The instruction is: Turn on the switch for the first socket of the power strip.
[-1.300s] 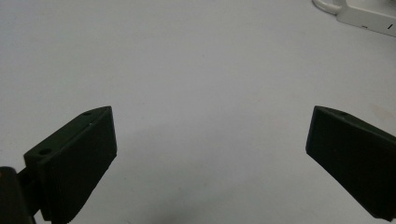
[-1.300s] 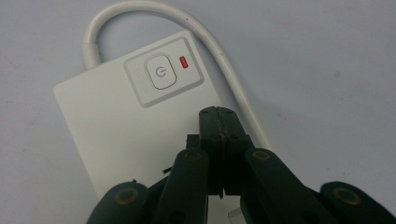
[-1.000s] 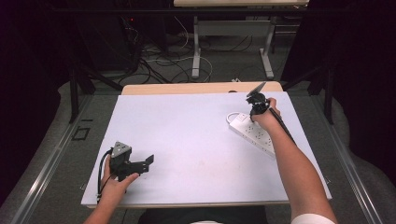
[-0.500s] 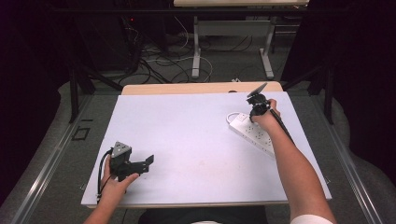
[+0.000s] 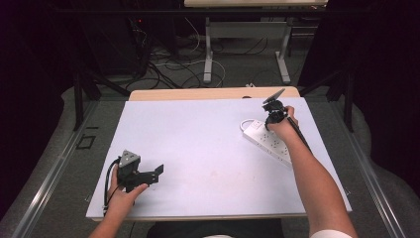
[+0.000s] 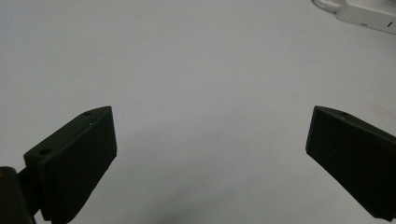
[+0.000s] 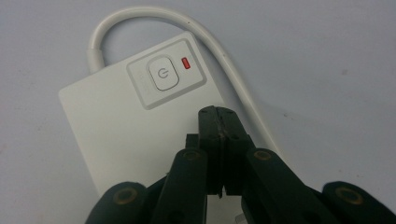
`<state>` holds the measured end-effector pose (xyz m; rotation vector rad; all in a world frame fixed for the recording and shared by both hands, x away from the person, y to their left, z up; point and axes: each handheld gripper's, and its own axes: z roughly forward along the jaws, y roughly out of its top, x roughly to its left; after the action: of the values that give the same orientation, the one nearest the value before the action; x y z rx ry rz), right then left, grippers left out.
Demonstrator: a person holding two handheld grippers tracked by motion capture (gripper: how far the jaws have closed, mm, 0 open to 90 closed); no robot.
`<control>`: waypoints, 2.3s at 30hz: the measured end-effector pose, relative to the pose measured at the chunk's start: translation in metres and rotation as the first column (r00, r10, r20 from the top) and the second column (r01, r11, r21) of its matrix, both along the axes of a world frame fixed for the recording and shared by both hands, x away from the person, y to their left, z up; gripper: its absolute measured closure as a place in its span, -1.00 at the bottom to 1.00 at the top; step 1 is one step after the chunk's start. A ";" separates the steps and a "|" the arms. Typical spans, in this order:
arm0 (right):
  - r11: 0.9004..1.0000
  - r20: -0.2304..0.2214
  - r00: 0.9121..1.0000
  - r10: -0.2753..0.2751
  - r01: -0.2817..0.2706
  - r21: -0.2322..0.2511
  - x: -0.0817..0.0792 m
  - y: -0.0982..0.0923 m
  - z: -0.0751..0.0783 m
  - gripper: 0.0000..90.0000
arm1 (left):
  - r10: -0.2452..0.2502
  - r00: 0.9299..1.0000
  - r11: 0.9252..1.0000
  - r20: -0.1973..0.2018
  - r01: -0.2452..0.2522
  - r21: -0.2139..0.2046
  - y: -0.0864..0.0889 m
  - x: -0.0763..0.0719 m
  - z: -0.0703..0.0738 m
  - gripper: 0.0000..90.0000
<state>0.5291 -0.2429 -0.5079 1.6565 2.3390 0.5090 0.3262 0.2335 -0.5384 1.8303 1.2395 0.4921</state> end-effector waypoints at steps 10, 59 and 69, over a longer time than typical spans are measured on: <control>1.000 -0.002 1.000 -0.007 0.007 0.020 0.000 -0.004 0.001 0.82 | -0.008 1.000 1.000 -0.001 0.008 0.004 -0.002 0.001 0.000 -0.96; 0.996 0.197 0.980 -0.013 -0.004 0.085 -0.017 -0.003 0.050 -0.11 | -0.001 1.000 1.000 -0.008 0.001 -0.007 -0.001 0.002 -0.001 -0.95; 0.991 0.201 0.978 0.046 -0.070 0.116 -0.025 0.000 0.057 -0.37 | 0.000 1.000 1.000 -0.009 0.000 -0.006 -0.002 0.002 -0.002 -0.95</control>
<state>0.5045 -0.2425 -0.4505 1.5124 2.2555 0.8058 0.3278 0.2318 -0.5400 1.8300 1.2453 0.4803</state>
